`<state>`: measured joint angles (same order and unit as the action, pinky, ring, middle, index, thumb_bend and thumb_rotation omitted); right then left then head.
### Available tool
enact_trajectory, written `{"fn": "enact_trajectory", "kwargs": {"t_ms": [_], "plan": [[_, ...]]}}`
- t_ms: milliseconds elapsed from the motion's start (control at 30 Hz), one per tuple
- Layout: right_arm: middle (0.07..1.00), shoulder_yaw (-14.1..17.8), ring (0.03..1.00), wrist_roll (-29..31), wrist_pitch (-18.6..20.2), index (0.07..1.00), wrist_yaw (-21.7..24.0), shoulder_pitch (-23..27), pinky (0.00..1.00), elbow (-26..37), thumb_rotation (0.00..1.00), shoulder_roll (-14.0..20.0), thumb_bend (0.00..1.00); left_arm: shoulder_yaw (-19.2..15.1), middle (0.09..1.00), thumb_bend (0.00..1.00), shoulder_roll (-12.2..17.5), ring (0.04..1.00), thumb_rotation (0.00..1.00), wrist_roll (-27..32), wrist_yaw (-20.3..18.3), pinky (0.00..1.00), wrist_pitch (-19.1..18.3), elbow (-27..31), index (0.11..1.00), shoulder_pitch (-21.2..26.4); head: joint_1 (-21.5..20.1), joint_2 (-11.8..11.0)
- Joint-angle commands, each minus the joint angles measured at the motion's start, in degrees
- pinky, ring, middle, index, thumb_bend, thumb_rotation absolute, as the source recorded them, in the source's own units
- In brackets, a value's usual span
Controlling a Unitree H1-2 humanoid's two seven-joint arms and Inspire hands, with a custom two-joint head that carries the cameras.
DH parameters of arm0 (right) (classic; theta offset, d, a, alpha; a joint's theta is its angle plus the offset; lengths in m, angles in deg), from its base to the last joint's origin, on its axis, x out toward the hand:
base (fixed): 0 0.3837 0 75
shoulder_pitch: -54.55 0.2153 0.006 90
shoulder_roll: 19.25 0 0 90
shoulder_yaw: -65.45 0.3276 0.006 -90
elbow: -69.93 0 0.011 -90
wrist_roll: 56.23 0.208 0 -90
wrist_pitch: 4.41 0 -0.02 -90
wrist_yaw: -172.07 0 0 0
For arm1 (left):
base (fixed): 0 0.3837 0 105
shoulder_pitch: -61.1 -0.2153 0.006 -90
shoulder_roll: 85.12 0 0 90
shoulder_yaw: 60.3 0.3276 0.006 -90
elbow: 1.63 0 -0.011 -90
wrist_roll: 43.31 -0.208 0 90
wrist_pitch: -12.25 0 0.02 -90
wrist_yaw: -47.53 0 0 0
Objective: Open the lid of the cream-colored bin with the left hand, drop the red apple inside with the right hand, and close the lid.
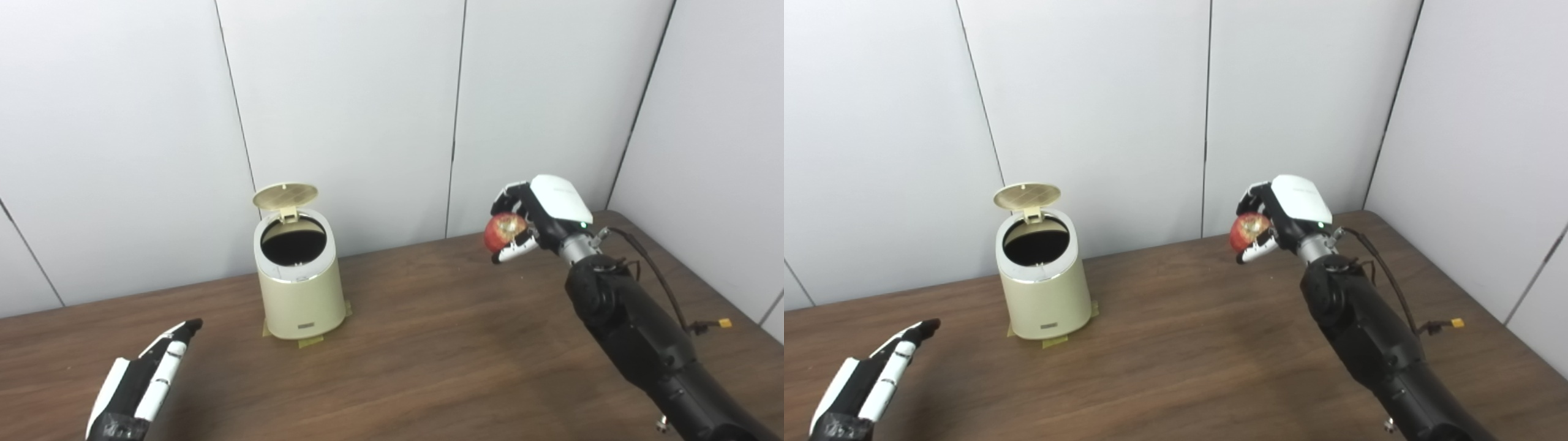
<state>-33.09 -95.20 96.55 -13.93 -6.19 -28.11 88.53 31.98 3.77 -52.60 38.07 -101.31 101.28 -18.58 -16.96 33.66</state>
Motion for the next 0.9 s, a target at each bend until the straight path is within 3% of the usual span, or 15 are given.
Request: {"fn": "enact_trajectory", "kwargs": {"t_ms": [0, 167, 400, 633, 867], "plan": [[0.49, 0.7, 0.395, -1.1, 0.9, 0.501, 1.0, 3.1, 0.33, 4.6, 0.0, -0.2, 0.5, 0.2, 0.916, 0.53, 0.0, 0.961, 0.99, -1.0, 0.9, 1.0, 0.9, 2.3, 0.867, 1.9, 1.5, 0.0], [0.491, 0.4, 0.383, -2.9, 3.3, 0.502, 3.9, 3.7, 0.33, 12.1, 0.0, -3.2, 0.5, 1.0, 0.899, 0.49, -1.0, 0.941, 1.0, -2.5, 1.9, 0.96, 0.9, 2.7, 0.845, 1.5, 4.5, 0.1], [0.502, -2.3, 0.382, -5.1, 2.1, 0.495, 7.5, 7.2, 0.35, 19.8, 0.0, -9.5, 0.5, 2.0, 0.902, 0.46, -1.8, 0.934, 1.0, -4.3, 2.2, 0.92, 1.7, 2.8, 0.834, 0.9, 7.3, -0.1], [0.507, -6.1, 0.383, -7.0, 0.0, 0.5, 8.9, 10.8, 0.31, 19.3, 0.0, -15.9, 0.5, 2.1, 0.9, 0.45, -3.2, 0.914, 1.0, -4.6, 2.7, 0.9, 2.5, 2.5, 0.837, 0.3, 9.5, -0.4], [0.511, -6.3, 0.387, -5.9, -2.6, 0.499, 7.8, 12.2, 0.31, 15.6, 0.0, -20.1, 0.5, 2.6, 0.878, 0.45, -4.6, 0.872, 1.0, -5.2, 3.8, 0.86, 3.3, 1.9, 0.84, 0.0, 12.1, -0.7]]}}
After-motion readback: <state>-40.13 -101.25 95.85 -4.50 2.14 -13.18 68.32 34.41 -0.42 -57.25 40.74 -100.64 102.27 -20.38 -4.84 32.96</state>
